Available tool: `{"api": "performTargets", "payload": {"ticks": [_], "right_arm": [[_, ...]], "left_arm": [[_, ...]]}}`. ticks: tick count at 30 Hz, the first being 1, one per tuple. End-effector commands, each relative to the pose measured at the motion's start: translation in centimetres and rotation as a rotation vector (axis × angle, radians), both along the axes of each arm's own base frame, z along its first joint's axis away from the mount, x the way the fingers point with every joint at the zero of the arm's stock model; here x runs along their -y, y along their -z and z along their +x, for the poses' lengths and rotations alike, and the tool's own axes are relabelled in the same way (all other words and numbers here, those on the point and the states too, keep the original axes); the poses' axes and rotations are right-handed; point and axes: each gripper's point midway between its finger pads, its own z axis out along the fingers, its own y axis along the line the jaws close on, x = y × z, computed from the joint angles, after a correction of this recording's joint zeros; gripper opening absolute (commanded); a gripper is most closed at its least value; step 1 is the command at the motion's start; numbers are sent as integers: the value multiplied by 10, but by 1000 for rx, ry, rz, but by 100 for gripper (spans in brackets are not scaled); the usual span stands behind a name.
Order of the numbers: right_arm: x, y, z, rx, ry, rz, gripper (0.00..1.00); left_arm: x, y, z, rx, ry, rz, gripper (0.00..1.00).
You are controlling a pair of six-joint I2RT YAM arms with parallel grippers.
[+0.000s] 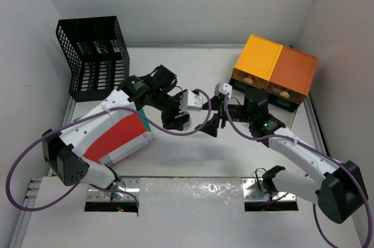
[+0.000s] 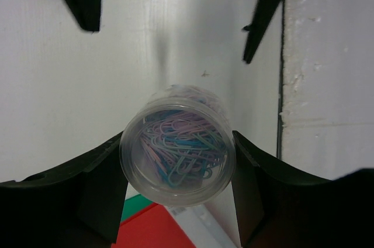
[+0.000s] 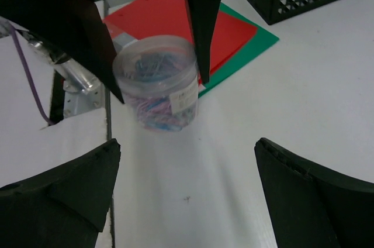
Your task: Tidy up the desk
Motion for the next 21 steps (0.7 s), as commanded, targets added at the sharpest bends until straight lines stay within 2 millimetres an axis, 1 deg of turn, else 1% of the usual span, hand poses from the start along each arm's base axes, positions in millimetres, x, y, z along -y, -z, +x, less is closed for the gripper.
{"api": "performTargets", "payload": {"ticks": [1,5,9,10,14,17,19,21], "right_arm": [[-13,-26,-18,120,-137,113,91],[-12,-28,-21,165,-156,103,85],[-17,-29,-23,151,-178,91,83],[-19,-26,-23,138,-184,87,82],[-28,-23,-32,125,-227,84,73],[-31,-23,-35,130,-241,84,70],[-32,-27,-36,138,-241,93,69],[-33,-28,-37,132,-241,100,62]], "left_arm": [[15,-12,-24,-24,60,-68,0],[20,-19,-30,-21,75,-94,0],[26,-25,-35,-10,83,-103,0],[28,-26,-37,-7,89,-106,0],[33,-26,-35,9,80,-107,0],[34,-24,-35,10,82,-100,0],[35,-22,-36,7,81,-99,0],[38,-20,-37,4,85,-95,0]]}}
